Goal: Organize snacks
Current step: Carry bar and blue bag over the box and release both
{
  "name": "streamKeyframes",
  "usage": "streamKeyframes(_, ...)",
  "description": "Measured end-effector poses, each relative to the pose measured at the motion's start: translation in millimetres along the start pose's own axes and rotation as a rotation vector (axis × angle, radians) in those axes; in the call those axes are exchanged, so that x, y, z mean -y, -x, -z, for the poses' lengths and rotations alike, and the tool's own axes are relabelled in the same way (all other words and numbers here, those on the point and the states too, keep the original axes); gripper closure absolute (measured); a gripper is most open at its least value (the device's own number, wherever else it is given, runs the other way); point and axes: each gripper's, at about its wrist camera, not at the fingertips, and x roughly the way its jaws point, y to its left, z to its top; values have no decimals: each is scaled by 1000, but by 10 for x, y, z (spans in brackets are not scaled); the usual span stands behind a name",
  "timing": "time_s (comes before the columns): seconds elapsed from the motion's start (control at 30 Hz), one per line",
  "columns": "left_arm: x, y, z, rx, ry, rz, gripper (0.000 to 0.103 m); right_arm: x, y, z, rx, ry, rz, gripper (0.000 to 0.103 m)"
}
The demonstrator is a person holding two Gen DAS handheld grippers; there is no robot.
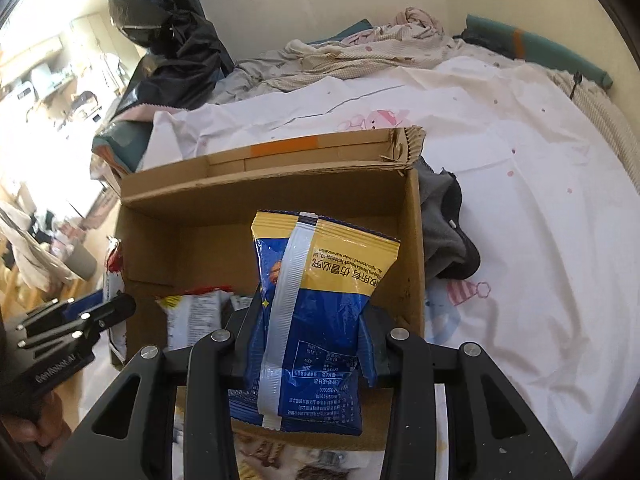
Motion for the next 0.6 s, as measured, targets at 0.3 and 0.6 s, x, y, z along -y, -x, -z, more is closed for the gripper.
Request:
streamKeyframes(0.3, -117, -128, -23, -30, 46, -6, 75, -41, -147, 26, -27, 21, 45, 63)
streamKeyframes(0.6, -68, -109, -8, -21, 17, -21, 75, -30, -194, 51, -49, 21, 54, 62)
